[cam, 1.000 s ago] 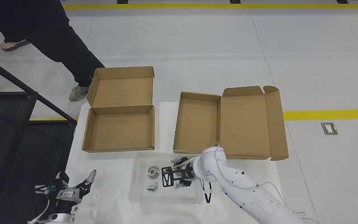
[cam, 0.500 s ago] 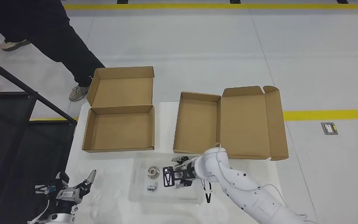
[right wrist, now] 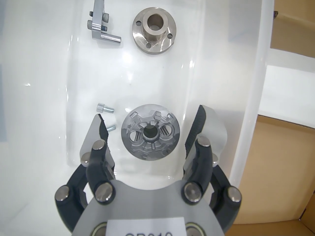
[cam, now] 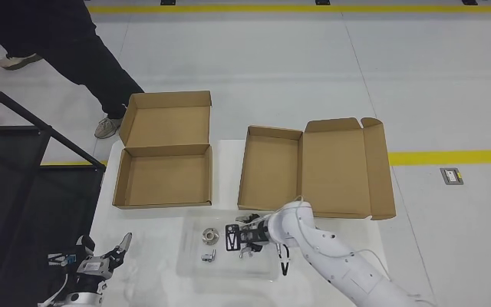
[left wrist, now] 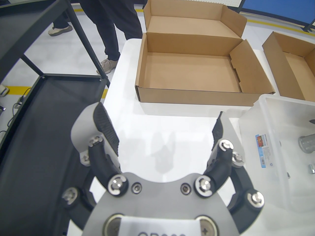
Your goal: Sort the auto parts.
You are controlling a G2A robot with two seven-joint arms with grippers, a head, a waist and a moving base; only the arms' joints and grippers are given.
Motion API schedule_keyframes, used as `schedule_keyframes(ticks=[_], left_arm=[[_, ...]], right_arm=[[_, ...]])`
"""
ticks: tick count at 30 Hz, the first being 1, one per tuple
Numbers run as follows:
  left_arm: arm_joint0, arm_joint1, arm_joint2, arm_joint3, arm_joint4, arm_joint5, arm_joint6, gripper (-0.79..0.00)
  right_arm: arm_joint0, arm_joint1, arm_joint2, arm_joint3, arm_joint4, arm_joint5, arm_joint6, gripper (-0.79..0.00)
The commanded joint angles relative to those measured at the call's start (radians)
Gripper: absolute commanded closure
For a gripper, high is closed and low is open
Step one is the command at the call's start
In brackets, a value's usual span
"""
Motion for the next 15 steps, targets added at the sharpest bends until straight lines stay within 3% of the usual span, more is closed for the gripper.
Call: schedule_keyframes(ticks=[1, 3, 4, 10, 15], left_arm=[[0.000, 0.000, 0.000, 0.000, 0.000, 0.000, 0.000, -0.785], [0.000, 0.000, 0.000, 0.000, 0.000, 0.000, 0.000, -0.785], [0.000, 0.000, 0.000, 0.000, 0.000, 0.000, 0.000, -0.785], [0.000, 0.000, 0.000, 0.000, 0.000, 0.000, 0.000, -0.785], [0.000, 0.000, 0.000, 0.000, 0.000, 0.000, 0.000, -0.785]], right_arm=[[0.002, -0.001, 0.001, 0.007, -0.002, -0.002, -0.007, -0.363], [0.001, -0.001, 0.004, 0.010, -0.005, 0.001, -0.015, -0.163], [0.001, 0.000, 0.007, 0.011, -0.007, 0.001, -0.017, -0.012], [-0.017, 0.013, 0.034, -0.025, -0.022, -0.017, -0.065, 0.000], [-0.064, 0.052, 0.095, -0.158, -0.092, -0.052, -0.186, 0.000]])
